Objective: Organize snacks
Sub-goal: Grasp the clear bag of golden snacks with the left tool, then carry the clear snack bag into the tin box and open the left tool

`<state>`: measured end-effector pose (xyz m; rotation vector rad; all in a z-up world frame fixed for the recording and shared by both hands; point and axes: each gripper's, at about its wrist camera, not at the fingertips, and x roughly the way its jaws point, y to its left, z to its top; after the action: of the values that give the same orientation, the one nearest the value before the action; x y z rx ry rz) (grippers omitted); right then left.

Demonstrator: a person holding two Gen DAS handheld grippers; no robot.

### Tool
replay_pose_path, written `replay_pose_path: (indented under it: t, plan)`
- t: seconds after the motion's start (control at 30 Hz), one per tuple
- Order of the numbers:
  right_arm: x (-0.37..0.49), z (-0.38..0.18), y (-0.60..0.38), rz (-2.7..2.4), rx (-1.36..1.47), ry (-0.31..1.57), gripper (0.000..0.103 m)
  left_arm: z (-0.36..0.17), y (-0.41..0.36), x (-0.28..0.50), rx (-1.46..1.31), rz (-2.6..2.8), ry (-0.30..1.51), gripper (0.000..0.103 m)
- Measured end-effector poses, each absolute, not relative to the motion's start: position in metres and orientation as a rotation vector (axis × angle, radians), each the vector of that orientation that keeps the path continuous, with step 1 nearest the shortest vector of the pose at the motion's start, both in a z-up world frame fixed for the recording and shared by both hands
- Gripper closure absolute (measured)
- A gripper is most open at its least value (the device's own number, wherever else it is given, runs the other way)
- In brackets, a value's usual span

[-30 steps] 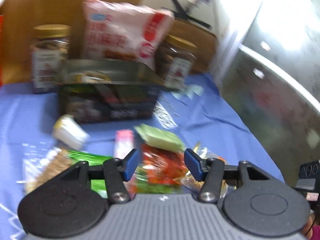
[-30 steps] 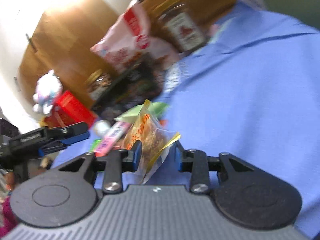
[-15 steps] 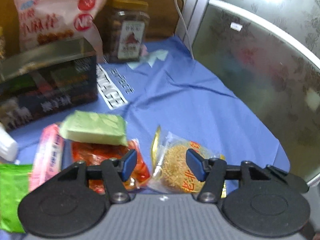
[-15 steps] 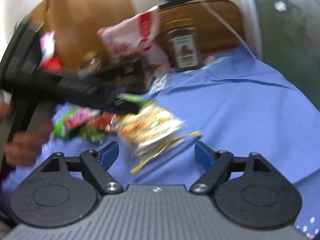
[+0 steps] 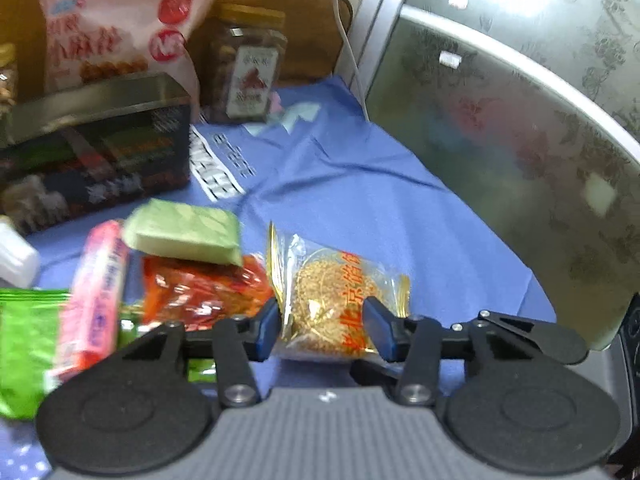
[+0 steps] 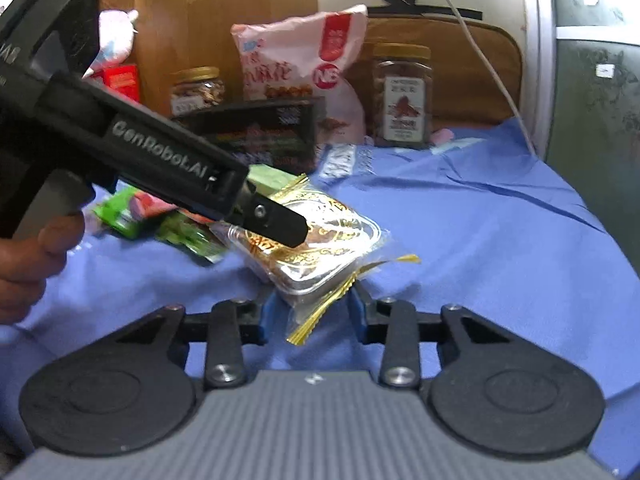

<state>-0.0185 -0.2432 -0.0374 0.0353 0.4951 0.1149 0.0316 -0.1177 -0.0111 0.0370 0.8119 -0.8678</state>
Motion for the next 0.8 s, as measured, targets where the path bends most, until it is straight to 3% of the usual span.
replay_pose_path:
  t: [0.23,0.53,0.8]
  plan:
    - [0.008,-0.006,-0.21,0.178,-0.064,0.38,0.063,0.022,-0.069,0.049,-0.073,-0.8,0.7,0.06]
    - [0.099,0.026,-0.181,0.272,-0.172,0.313,0.063,0.054,-0.035,0.128,-0.173,-0.664,0.613,0.059]
    - [0.186,0.031,-0.177,0.209,-0.185,0.367,0.063,0.037,-0.036,0.205,-0.232,-0.592,0.677,0.06]
